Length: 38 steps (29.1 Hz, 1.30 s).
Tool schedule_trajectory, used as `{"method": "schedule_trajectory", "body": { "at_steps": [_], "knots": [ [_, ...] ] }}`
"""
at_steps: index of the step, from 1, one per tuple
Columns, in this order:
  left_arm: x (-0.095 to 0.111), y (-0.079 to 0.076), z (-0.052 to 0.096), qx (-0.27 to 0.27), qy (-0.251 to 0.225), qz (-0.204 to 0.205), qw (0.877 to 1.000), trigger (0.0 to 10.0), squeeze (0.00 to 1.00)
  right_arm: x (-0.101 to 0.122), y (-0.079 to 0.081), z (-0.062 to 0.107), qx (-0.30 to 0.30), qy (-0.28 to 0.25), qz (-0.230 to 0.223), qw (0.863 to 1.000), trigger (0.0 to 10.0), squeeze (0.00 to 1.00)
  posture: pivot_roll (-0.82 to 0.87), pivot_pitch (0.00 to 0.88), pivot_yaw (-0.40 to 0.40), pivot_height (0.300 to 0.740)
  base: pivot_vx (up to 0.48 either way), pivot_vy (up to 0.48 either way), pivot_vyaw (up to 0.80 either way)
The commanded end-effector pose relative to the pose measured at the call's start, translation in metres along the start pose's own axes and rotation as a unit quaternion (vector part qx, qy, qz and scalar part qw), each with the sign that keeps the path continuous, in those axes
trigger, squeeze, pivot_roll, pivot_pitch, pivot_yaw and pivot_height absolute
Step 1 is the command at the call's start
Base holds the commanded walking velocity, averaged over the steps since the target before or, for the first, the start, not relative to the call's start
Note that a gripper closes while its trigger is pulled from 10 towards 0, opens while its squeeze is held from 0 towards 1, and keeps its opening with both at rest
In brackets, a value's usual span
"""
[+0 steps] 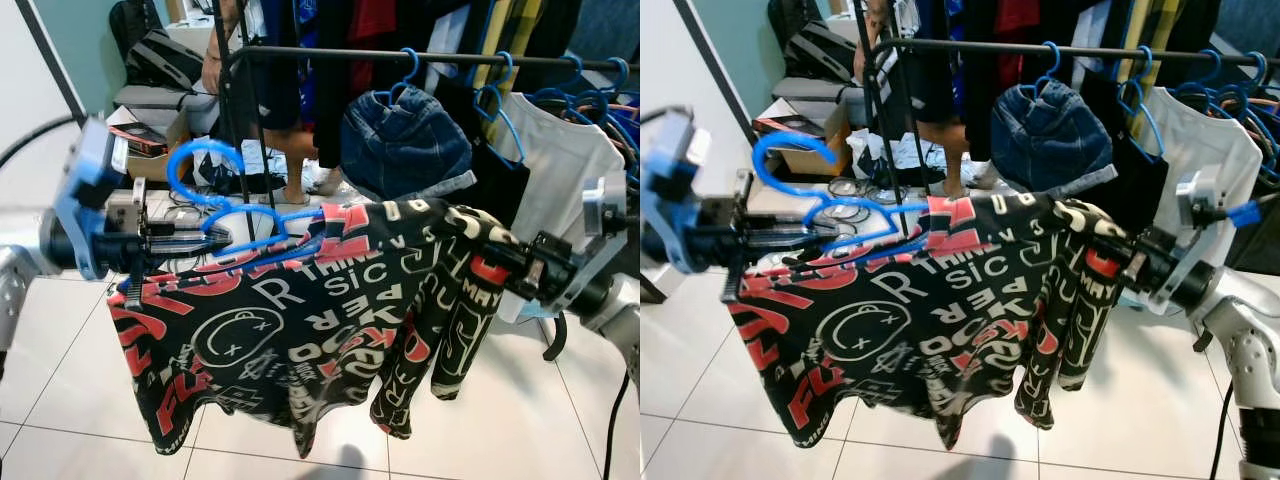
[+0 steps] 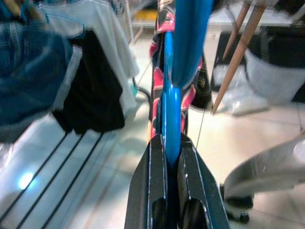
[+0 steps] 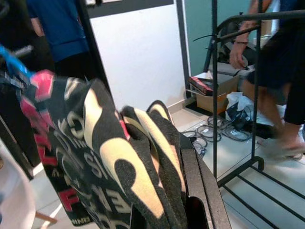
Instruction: Hang hanger
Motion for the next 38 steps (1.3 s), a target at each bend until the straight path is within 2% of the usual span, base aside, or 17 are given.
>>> {"method": "schedule_trajectory", "body": {
  "at_steps": [1,3,5,12,15,16,17,18,19,21,23,25,28,30,32,33,38],
  "knots": [
    [-0.020,0.001,0.009,0.016,0.064,0.000,0.998,10.0,0.00,0.014,-0.008,0.004,-0.026,-0.026,0.019,0.999,0.0,0.00,-0.07,0.069,0.037,0.740,0.000,0.000,0.00],
    [-0.020,0.001,0.009,0.016,0.064,0.000,0.998,10.0,0.00,0.014,-0.008,0.004,-0.026,-0.026,0.019,0.999,0.0,0.00,-0.07,0.069,0.037,0.740,0.000,0.000,0.00],
    [-0.040,0.003,0.011,0.034,0.107,-0.004,0.994,10.0,0.00,0.017,-0.012,0.004,-0.034,-0.030,0.020,0.999,0.0,0.00,-0.08,0.072,0.035,0.740,0.000,0.000,0.00],
    [-0.047,0.007,0.020,0.051,0.121,-0.004,0.991,10.0,0.00,0.020,-0.022,0.008,-0.061,-0.034,0.018,0.997,0.0,0.00,-0.08,0.076,0.034,0.740,0.000,0.000,0.00],
    [-0.052,0.004,0.029,0.047,0.138,-0.005,0.989,10.0,0.00,0.024,-0.041,0.014,-0.112,-0.046,0.015,0.992,0.0,0.00,-0.07,0.076,0.036,0.740,0.000,0.000,0.00],
    [-0.052,0.004,0.029,0.047,0.138,-0.005,0.989,10.0,0.00,0.024,-0.041,0.014,-0.112,-0.046,0.015,0.992,0.0,0.00,-0.07,0.076,0.036,0.740,0.000,0.000,0.00],
    [-0.055,0.004,0.032,0.049,0.146,-0.010,0.988,10.0,0.00,0.027,-0.053,0.017,-0.145,-0.056,0.010,0.988,0.0,0.00,-0.07,0.077,0.036,0.740,0.000,0.000,0.00],
    [-0.055,0.004,0.032,0.049,0.146,-0.010,0.988,10.0,0.00,0.027,-0.053,0.017,-0.145,-0.056,0.010,0.988,0.0,0.00,-0.07,0.077,0.036,0.740,0.000,0.000,0.00],
    [-0.056,0.005,0.035,0.053,0.148,-0.013,0.988,10.0,0.00,0.029,-0.064,0.020,-0.181,-0.065,0.004,0.981,0.0,0.00,-0.07,0.075,0.036,0.740,0.000,0.000,0.00],
    [-0.056,0.005,0.035,0.053,0.148,-0.013,0.988,10.0,0.00,0.029,-0.064,0.020,-0.181,-0.065,0.004,0.981,0.0,0.00,-0.07,0.075,0.036,0.740,0.000,0.000,0.00],
    [-0.058,0.007,0.039,0.064,0.148,-0.020,0.987,10.0,0.00,0.034,-0.088,0.034,-0.257,-0.091,-0.015,0.962,0.0,0.00,-0.07,0.072,0.036,0.740,0.000,0.000,0.00],
    [-0.057,0.008,0.039,0.069,0.141,-0.023,0.987,10.0,0.00,0.034,-0.096,0.039,-0.283,-0.096,-0.021,0.954,0.0,0.00,-0.07,0.071,0.036,0.740,0.000,0.000,0.00],
    [-0.055,0.010,0.038,0.074,0.135,-0.027,0.988,10.0,0.00,0.028,-0.099,0.041,-0.298,-0.080,-0.020,0.951,0.0,0.00,-0.07,0.071,0.039,0.740,0.000,0.000,0.00],
    [-0.046,0.014,0.033,0.081,0.105,-0.039,0.990,10.0,0.00,0.003,-0.092,0.031,-0.280,-0.022,-0.015,0.960,0.0,0.00,-0.07,0.071,0.039,0.740,0.000,0.000,0.00],
    [-0.046,0.014,0.033,0.081,0.105,-0.039,0.990,10.0,0.00,0.003,-0.092,0.031,-0.280,-0.022,-0.015,0.960,0.0,0.00,-0.07,0.071,0.039,0.740,0.000,0.000,0.00],
    [-0.038,0.017,0.030,0.089,0.083,-0.048,0.991,10.0,0.00,-0.012,-0.085,0.025,-0.261,0.011,-0.013,0.965,0.0,0.00,-0.07,0.072,0.040,0.740,0.000,0.000,0.00],
    [-0.027,0.022,0.029,0.099,0.056,-0.056,0.992,10.0,0.00,-0.025,-0.080,0.021,-0.252,0.036,-0.017,0.967,0.0,0.00,-0.07,0.073,0.040,0.740,0.000,0.000,0.00]
  ]
}}
Point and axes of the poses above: a point about 5 cm out from each wrist's last joint towards the gripper, its own z axis pointing back from the gripper into the wrist, its own x axis along the axis of the wrist's last joint, y = z × x, the point moved 5 cm from there along -z, pointing out of the wrist towards the gripper, and after that the axes turned 1 degree about -z, right-handed, at the moved point
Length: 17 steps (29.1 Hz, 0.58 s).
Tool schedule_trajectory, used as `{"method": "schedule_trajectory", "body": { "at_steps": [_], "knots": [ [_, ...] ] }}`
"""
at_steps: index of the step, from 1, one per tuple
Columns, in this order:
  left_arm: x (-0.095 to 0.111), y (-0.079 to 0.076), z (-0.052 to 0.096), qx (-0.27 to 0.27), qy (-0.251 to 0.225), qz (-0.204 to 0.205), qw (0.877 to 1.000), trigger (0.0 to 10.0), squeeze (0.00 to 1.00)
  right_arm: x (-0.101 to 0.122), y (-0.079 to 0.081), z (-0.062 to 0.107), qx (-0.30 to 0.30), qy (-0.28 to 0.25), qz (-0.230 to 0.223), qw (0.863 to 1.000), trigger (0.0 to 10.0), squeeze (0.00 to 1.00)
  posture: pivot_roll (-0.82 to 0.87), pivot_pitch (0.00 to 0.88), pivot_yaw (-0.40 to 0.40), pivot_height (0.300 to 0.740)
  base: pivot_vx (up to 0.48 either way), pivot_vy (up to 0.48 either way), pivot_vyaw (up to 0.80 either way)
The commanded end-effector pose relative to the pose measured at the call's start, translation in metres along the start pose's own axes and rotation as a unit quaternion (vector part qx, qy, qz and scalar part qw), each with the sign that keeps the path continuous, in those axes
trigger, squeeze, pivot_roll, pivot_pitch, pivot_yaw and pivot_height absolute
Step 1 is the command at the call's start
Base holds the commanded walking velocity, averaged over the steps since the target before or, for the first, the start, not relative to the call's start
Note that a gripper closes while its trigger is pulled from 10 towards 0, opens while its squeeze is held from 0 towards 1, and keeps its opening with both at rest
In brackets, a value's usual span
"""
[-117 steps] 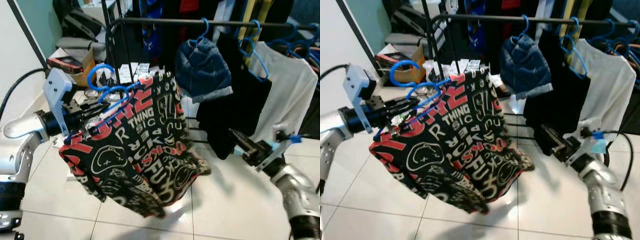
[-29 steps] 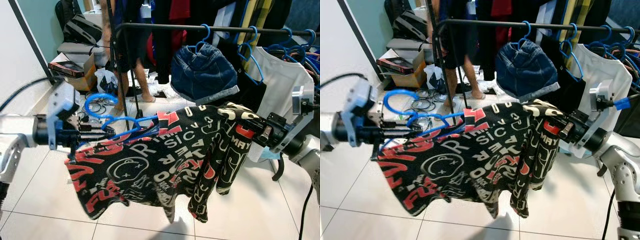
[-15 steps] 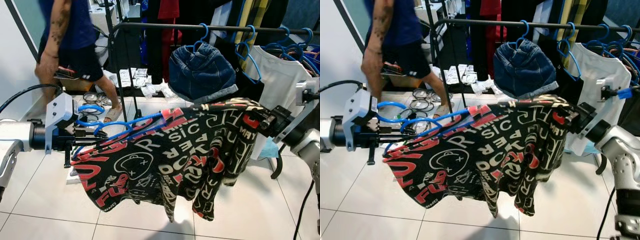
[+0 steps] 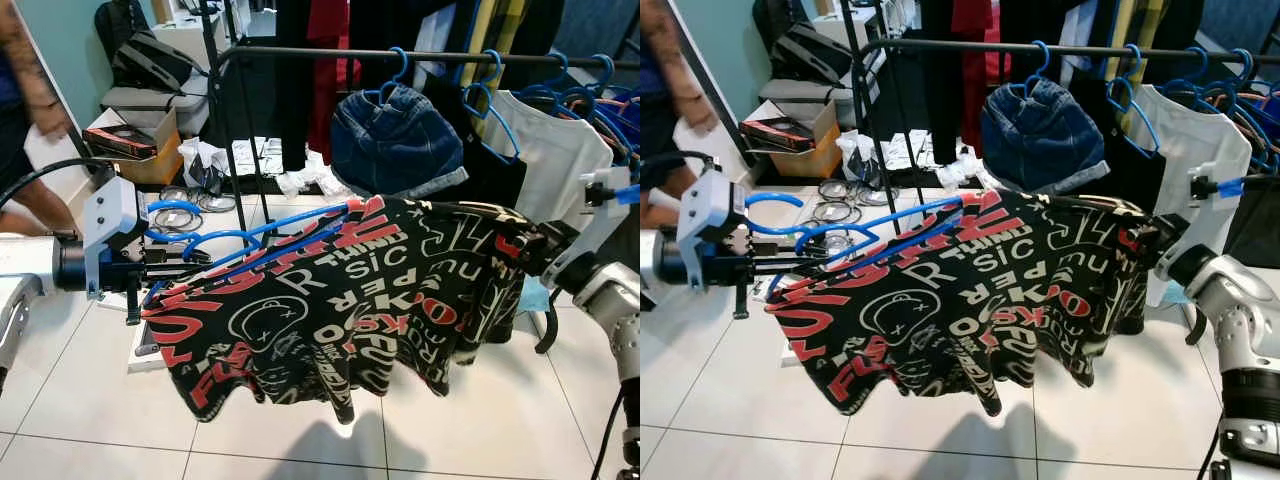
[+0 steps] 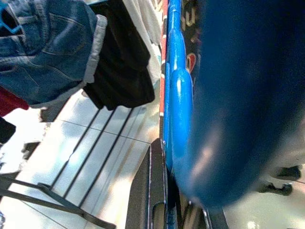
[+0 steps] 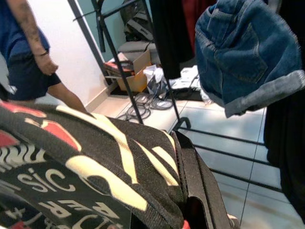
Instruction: Hang hanger
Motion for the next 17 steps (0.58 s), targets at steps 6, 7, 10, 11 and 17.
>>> {"method": "schedule_trajectory", "body": {
  "at_steps": [6,7,10,11,17],
  "knots": [
    [0.014,0.027,0.026,0.067,-0.035,0.003,0.997,10.0,0.00,-0.011,-0.047,0.017,-0.134,0.021,0.002,0.991,0.0,0.00,-0.07,0.075,0.041,0.740,0.000,0.000,0.00],
    [0.014,0.027,0.026,0.067,-0.035,0.003,0.997,10.0,0.00,-0.011,-0.047,0.017,-0.134,0.021,0.002,0.991,0.0,0.00,-0.07,0.075,0.041,0.740,0.000,0.000,0.00],
    [0.013,0.031,0.031,0.077,-0.033,0.005,0.996,10.0,0.00,-0.009,-0.059,0.022,-0.168,0.016,-0.001,0.986,0.0,0.00,-0.07,0.075,0.041,0.740,0.000,0.000,0.00],
    [0.007,0.035,0.038,0.093,-0.021,0.010,0.995,10.0,0.00,0.000,-0.073,0.030,-0.205,-0.006,-0.008,0.979,0.0,0.00,-0.07,0.075,0.043,0.740,0.000,0.000,0.00],
    [-0.007,0.038,0.046,0.110,0.003,0.021,0.994,10.0,0.00,0.016,-0.091,0.043,-0.251,-0.051,-0.025,0.966,0.0,0.00,-0.07,0.076,0.043,0.740,0.000,0.000,0.00]
  ]
}}
Point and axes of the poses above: a point about 5 cm out from each wrist's last joint towards the gripper, its own z axis pointing back from the gripper into the wrist, its own x axis along the axis of the wrist's last joint, y = z × x, the point moved 5 cm from there along -z, pointing out of the wrist towards the gripper, and after that the axes turned 1 degree about -z, right-handed, at the moved point
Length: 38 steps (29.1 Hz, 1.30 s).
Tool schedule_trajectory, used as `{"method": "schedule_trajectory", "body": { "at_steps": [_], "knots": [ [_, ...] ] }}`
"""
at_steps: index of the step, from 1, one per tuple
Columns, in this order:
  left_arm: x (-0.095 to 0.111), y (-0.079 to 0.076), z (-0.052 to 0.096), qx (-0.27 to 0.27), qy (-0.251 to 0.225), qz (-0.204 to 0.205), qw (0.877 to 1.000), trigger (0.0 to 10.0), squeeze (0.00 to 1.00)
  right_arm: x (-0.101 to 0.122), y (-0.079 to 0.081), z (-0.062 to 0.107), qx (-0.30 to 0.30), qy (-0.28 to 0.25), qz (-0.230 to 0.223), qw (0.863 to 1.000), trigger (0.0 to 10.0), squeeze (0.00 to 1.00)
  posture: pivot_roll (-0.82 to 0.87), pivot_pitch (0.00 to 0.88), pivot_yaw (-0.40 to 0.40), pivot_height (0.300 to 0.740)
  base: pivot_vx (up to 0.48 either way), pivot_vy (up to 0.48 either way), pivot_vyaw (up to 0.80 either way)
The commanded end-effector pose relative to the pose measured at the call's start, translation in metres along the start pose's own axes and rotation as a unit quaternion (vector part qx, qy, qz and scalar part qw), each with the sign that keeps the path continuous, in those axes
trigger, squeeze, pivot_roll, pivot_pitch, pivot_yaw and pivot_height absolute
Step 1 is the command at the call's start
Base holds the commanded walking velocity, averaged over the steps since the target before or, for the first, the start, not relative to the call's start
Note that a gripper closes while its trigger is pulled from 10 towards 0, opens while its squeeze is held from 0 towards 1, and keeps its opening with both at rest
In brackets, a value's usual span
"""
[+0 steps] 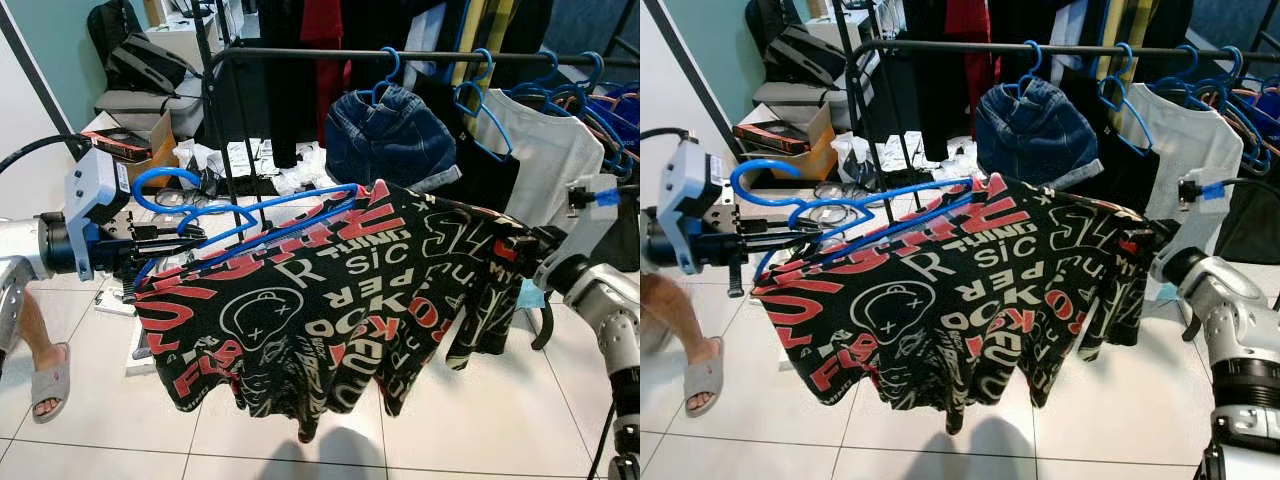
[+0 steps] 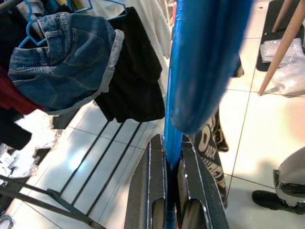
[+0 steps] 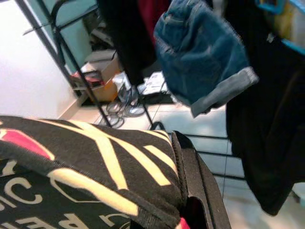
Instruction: Hang hanger
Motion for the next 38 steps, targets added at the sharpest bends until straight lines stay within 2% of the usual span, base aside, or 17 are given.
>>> {"method": "schedule_trajectory", "body": {
  "at_steps": [1,4,6,8,9,10,11,12,13,14,19,22,25,27,30,34,38],
  "knots": [
    [-0.012,0.020,0.038,0.077,0.037,0.010,0.996,10.0,0.00,0.019,-0.068,0.037,-0.170,-0.043,-0.016,0.984,0.0,0.00,-0.07,0.077,0.043,0.740,0.000,0.000,0.00],
    [-0.013,0.018,0.035,0.072,0.034,0.014,0.997,10.0,0.00,0.017,-0.064,0.035,-0.161,-0.040,-0.014,0.986,0.0,0.00,-0.07,0.076,0.040,0.740,0.000,0.000,0.00],
    [-0.008,0.011,0.025,0.056,0.016,0.016,0.998,10.0,0.00,0.009,-0.047,0.025,-0.121,-0.026,0.003,0.992,0.0,0.00,-0.07,0.076,0.038,0.740,0.000,0.000,0.00],
    [-0.008,0.011,0.025,0.056,0.016,0.016,0.998,10.0,0.00,0.009,-0.047,0.025,-0.121,-0.026,0.003,0.992,0.0,0.00,-0.07,0.076,0.038,0.740,0.000,0.000,0.00],
    [-0.004,0.006,0.016,0.040,0.005,0.014,0.999,10.0,0.00,0.005,-0.033,0.018,-0.090,-0.017,0.014,0.996,0.0,0.00,-0.07,0.076,0.037,0.740,0.000,0.000,0.00],
    [-0.001,-0.001,0.006,0.019,0.001,0.007,1.000,10.0,0.00,0.002,-0.017,0.012,-0.052,-0.015,0.020,0.998,1.3,0.00,-0.07,0.075,0.036,0.740,0.000,0.000,0.00],
    [-0.001,-0.001,0.006,0.019,0.001,0.007,1.000,10.0,0.00,0.002,-0.017,0.012,-0.052,-0.015,0.020,0.998,1.3,0.00,-0.07,0.075,0.036,0.740,0.000,0.000,0.00],
    [0.002,-0.009,-0.004,-0.003,0.000,-0.003,1.000,10.0,0.00,0.003,-0.005,0.007,-0.026,-0.024,0.006,0.999,10.0,0.02,-0.07,0.075,0.035,0.740,0.000,0.000,0.00],
    [0.005,-0.018,-0.015,-0.027,-0.001,-0.015,1.000,10.0,0.00,0.007,0.012,0.004,0.014,-0.036,-0.002,0.999,10.0,1.00,-0.06,0.073,0.036,0.740,0.000,0.000,0.00],
    [0.005,-0.018,-0.015,-0.027,-0.001,-0.015,1.000,10.0,0.00,0.007,0.012,0.004,0.014,-0.036,-0.002,0.999,10.0,1.00,-0.06,0.073,0.036,0.740,0.000,0.000,0.00],
    [0.002,-0.040,-0.046,-0.072,0.005,-0.034,0.997,10.0,0.00,0.024,0.066,0.009,0.165,-0.077,0.001,0.983,10.0,1.00,-0.07,0.070,0.040,0.740,0.000,0.000,0.00],
    [-0.002,-0.042,-0.051,-0.075,0.015,-0.036,0.996,10.0,0.00,0.027,0.077,0.020,0.214,-0.080,0.017,0.973,10.0,1.00,-0.07,0.069,0.040,0.740,0.000,0.000,0.00],
    [-0.005,-0.042,-0.054,-0.072,0.028,-0.039,0.996,10.0,0.00,0.038,0.077,0.029,0.230,-0.101,0.016,0.968,10.0,1.00,-0.06,0.069,0.040,0.740,0.000,0.000,0.00],
    [-0.009,-0.043,-0.056,-0.076,0.050,-0.052,0.995,10.0,0.00,0.059,0.067,0.034,0.219,-0.143,-0.008,0.965,10.0,1.00,-0.07,0.067,0.042,0.740,0.000,0.000,0.00],
    [-0.009,-0.046,-0.060,-0.085,0.053,-0.057,0.993,10.0,0.00,0.064,0.074,0.036,0.238,-0.144,-0.003,0.960,10.0,1.00,-0.07,0.065,0.041,0.740,0.000,0.000,0.00],
    [0.004,-0.066,-0.086,-0.139,0.035,-0.079,0.987,10.0,0.00,0.052,0.144,0.053,0.411,-0.075,0.061,0.906,10.0,1.00,-0.06,0.057,0.041,0.740,0.000,0.000,0.00],
    [0.013,-0.076,-0.100,-0.166,0.023,-0.092,0.982,10.0,0.00,0.037,0.167,0.059,0.469,-0.019,0.113,0.876,10.0,1.00,-0.07,0.052,0.043,0.740,0.000,0.000,0.00]
  ]
}}
Point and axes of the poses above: a point about 5 cm out from each wrist's last joint towards the gripper, its own z axis pointing back from the gripper into the wrist, its own x axis along the axis of the wrist's last joint, y = z × x, the point moved 5 cm from there along -z, pointing out of the wrist towards the gripper, and after that the axes turned 1 degree about -z, right-handed, at the moved point
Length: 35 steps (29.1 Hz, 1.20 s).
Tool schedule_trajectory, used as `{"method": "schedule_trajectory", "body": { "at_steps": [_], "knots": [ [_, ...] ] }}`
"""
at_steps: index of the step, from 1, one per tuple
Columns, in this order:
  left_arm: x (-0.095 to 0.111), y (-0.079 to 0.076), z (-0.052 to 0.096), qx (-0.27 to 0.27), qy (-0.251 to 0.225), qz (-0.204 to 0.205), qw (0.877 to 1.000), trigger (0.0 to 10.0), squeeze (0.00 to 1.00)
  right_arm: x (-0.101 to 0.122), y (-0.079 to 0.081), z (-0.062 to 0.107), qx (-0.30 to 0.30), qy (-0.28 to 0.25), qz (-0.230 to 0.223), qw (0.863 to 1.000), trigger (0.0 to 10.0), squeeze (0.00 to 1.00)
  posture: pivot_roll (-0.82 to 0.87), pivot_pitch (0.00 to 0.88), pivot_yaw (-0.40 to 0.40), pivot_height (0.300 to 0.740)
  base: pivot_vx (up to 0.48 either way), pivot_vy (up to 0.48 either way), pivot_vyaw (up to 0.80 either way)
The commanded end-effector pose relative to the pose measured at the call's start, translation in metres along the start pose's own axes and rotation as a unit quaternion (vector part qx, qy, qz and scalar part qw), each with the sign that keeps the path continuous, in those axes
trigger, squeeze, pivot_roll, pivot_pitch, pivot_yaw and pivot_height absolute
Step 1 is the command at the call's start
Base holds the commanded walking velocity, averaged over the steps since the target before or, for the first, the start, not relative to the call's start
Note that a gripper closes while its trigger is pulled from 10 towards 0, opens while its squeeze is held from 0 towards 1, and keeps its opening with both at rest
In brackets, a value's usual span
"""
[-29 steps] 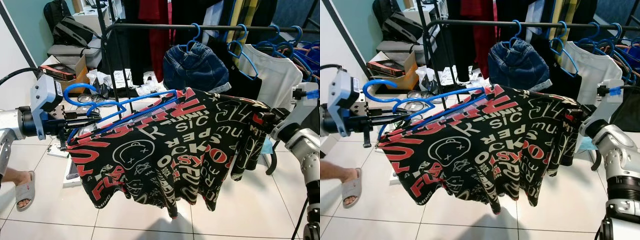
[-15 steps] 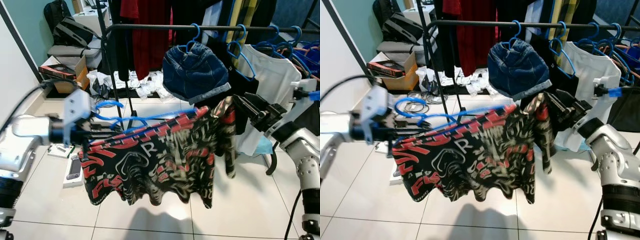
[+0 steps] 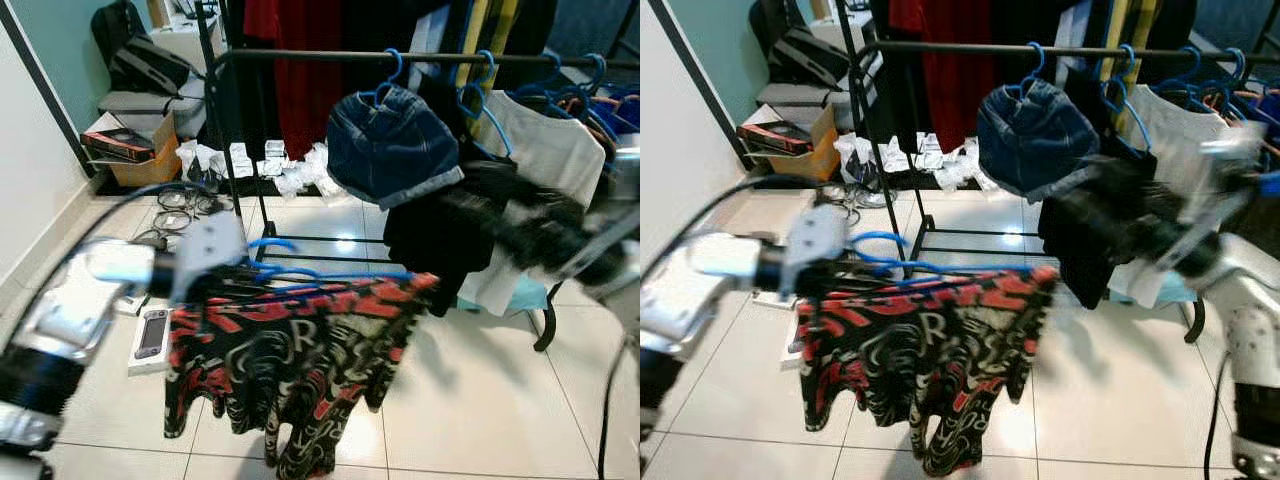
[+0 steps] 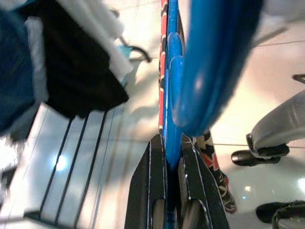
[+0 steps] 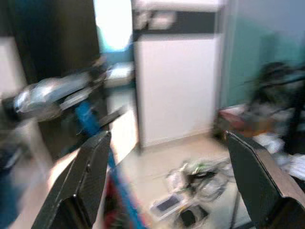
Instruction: Hang hanger
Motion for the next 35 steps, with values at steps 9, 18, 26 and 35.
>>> {"method": "schedule_trajectory", "body": {
  "at_steps": [9,18,26,35],
  "knots": [
    [0.024,-0.001,-0.024,-0.044,-0.019,-0.042,0.998,10.0,0.00,-0.030,0.005,-0.028,0.063,0.175,0.086,0.979,10.0,0.00,-0.07,0.040,0.051,0.740,0.000,0.000,0.00],
    [0.030,-0.005,-0.029,-0.067,-0.011,-0.061,0.996,10.0,0.00,-0.038,0.004,-0.035,0.084,0.257,0.125,0.954,10.0,0.00,-0.08,0.039,0.051,0.740,0.000,0.000,0.00],
    [0.030,-0.007,-0.033,-0.084,0.005,-0.068,0.994,10.0,0.00,-0.031,0.017,-0.044,0.140,0.274,0.127,0.943,10.0,0.00,-0.08,0.039,0.048,0.740,0.000,0.000,0.00],
    [0.022,-0.007,-0.033,-0.090,0.025,-0.067,0.993,10.0,0.00,-0.002,0.032,-0.050,0.188,0.216,0.115,0.951,10.0,0.00,-0.08,0.042,0.051,0.740,0.000,0.000,0.00]
  ]
}}
Point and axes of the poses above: a point about 5 cm out from each wrist's last joint towards the gripper, its own z axis pointing back from the gripper into the wrist, its own x axis along the axis of the wrist's last joint, y = z × x, the point moved 5 cm from there along -z, pointing out of the wrist towards the gripper, and after that the axes turned 1 degree about -z, right-handed, at the moved point
